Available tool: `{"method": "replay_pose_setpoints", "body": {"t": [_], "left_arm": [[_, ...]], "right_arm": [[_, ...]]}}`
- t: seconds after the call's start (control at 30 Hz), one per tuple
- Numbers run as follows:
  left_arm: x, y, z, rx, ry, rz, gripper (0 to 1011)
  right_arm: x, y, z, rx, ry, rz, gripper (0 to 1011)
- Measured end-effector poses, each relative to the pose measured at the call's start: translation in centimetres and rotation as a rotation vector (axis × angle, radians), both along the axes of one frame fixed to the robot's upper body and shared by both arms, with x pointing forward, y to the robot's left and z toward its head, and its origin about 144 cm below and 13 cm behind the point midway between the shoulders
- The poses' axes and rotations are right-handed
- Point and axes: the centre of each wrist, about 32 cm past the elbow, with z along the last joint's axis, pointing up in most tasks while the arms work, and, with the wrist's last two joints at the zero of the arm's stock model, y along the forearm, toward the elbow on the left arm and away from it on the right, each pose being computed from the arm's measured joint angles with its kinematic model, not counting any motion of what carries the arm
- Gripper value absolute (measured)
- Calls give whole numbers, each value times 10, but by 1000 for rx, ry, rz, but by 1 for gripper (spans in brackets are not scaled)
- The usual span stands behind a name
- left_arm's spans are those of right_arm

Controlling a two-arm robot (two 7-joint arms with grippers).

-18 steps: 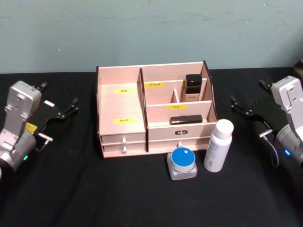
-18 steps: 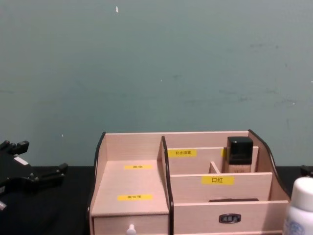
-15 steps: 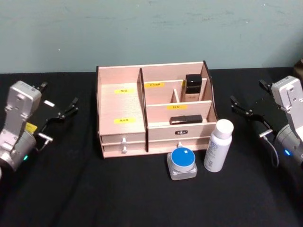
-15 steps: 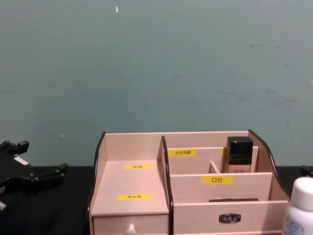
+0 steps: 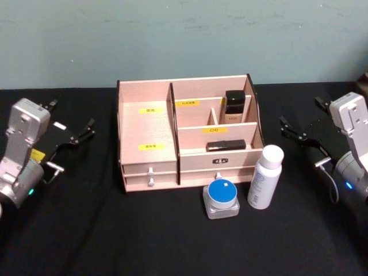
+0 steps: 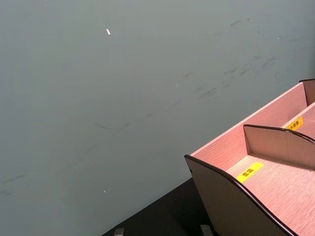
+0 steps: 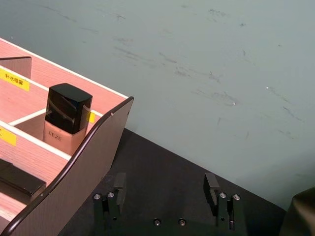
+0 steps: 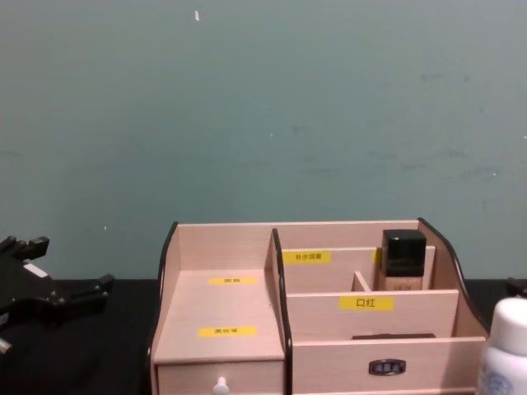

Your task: Pick up the facial cleanser and watermelon frost from the table and place them into the tiered storage box.

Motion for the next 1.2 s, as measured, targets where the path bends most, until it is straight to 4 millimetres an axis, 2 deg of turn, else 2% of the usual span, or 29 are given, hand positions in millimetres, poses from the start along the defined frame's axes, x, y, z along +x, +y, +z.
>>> {"method": "replay_pose_setpoints", "body": {"t": [0.7,1.0,1.2], "left_arm": [[0,0,0,0,0,0,1001],[0,0,0,0,0,0,1001],[0,0,0,0,0,0,1001]], "right_arm": [[2,1,0,12,5,-7,1002],[-10,2,26,78,-17,34,1002],[-31,1,49,92,-25,86,1002]]}}
